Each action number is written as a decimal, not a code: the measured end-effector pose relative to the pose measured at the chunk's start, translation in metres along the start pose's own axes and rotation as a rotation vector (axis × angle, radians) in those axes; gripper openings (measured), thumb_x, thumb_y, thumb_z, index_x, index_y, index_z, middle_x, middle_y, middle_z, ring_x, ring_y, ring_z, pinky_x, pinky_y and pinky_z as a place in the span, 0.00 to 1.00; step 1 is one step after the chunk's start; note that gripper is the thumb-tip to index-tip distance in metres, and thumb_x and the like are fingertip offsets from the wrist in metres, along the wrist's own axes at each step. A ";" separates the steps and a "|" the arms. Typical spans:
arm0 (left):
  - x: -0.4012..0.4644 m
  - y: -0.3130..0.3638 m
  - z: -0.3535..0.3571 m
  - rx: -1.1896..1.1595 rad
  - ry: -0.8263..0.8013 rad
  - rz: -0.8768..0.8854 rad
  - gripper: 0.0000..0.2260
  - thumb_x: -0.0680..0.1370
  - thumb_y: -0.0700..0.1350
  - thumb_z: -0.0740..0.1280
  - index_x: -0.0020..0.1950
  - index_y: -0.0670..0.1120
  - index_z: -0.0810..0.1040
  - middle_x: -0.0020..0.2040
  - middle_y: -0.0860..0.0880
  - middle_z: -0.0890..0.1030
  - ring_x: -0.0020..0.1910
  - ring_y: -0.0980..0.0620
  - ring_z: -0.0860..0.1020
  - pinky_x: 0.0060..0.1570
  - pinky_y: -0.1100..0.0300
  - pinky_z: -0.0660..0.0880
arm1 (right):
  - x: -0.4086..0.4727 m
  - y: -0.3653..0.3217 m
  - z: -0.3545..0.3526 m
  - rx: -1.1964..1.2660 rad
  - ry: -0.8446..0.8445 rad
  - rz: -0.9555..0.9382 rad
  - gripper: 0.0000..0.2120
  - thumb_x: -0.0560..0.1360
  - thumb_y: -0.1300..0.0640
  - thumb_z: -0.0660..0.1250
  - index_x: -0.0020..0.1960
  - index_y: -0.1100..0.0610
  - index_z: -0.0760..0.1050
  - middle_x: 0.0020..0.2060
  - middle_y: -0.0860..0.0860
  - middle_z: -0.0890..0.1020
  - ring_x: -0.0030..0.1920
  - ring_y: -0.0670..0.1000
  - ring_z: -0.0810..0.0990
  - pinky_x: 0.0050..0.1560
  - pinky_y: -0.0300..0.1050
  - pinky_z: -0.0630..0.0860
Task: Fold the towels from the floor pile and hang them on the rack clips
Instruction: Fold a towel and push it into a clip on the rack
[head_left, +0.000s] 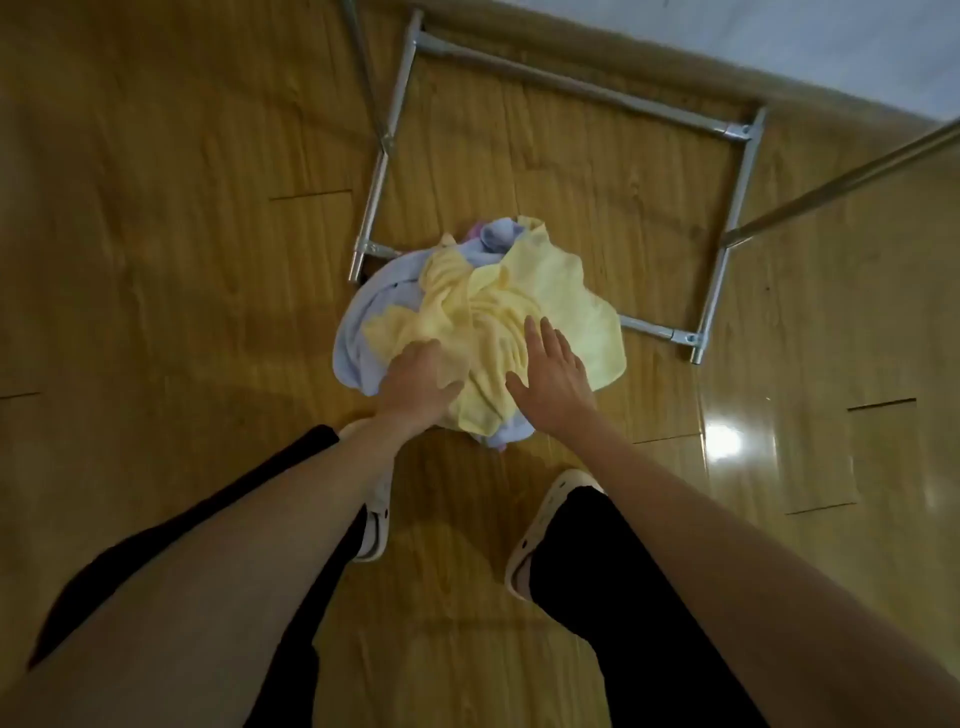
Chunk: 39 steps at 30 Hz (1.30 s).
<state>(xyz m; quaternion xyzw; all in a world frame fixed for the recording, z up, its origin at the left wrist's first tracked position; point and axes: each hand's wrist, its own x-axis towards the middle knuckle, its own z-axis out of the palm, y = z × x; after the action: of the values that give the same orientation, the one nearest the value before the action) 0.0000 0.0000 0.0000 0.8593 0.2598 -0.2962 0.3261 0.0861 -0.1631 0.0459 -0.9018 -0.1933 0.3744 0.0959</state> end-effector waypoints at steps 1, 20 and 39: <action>0.005 0.003 0.006 -0.029 0.006 0.008 0.27 0.76 0.55 0.66 0.70 0.43 0.64 0.68 0.43 0.67 0.65 0.43 0.68 0.61 0.47 0.69 | 0.008 0.003 0.004 0.016 0.008 0.007 0.35 0.79 0.48 0.58 0.78 0.56 0.42 0.77 0.56 0.48 0.77 0.57 0.48 0.73 0.54 0.53; -0.016 0.028 0.000 -0.485 0.528 0.133 0.04 0.79 0.40 0.63 0.49 0.42 0.78 0.42 0.52 0.78 0.43 0.55 0.75 0.40 0.73 0.67 | 0.009 0.010 0.001 0.098 0.118 -0.271 0.37 0.78 0.54 0.62 0.78 0.55 0.44 0.76 0.58 0.55 0.75 0.58 0.56 0.69 0.56 0.65; -0.288 0.163 -0.166 -0.962 0.390 0.691 0.07 0.79 0.37 0.63 0.43 0.46 0.76 0.36 0.52 0.75 0.33 0.62 0.73 0.35 0.70 0.68 | -0.203 -0.020 -0.138 0.303 0.541 -0.418 0.08 0.77 0.56 0.65 0.50 0.61 0.77 0.44 0.51 0.80 0.46 0.52 0.77 0.52 0.51 0.74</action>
<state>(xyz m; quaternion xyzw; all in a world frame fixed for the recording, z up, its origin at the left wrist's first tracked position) -0.0381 -0.0603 0.3634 0.6890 0.1259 0.1391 0.7000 0.0483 -0.2339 0.2788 -0.8849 -0.2831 0.1192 0.3501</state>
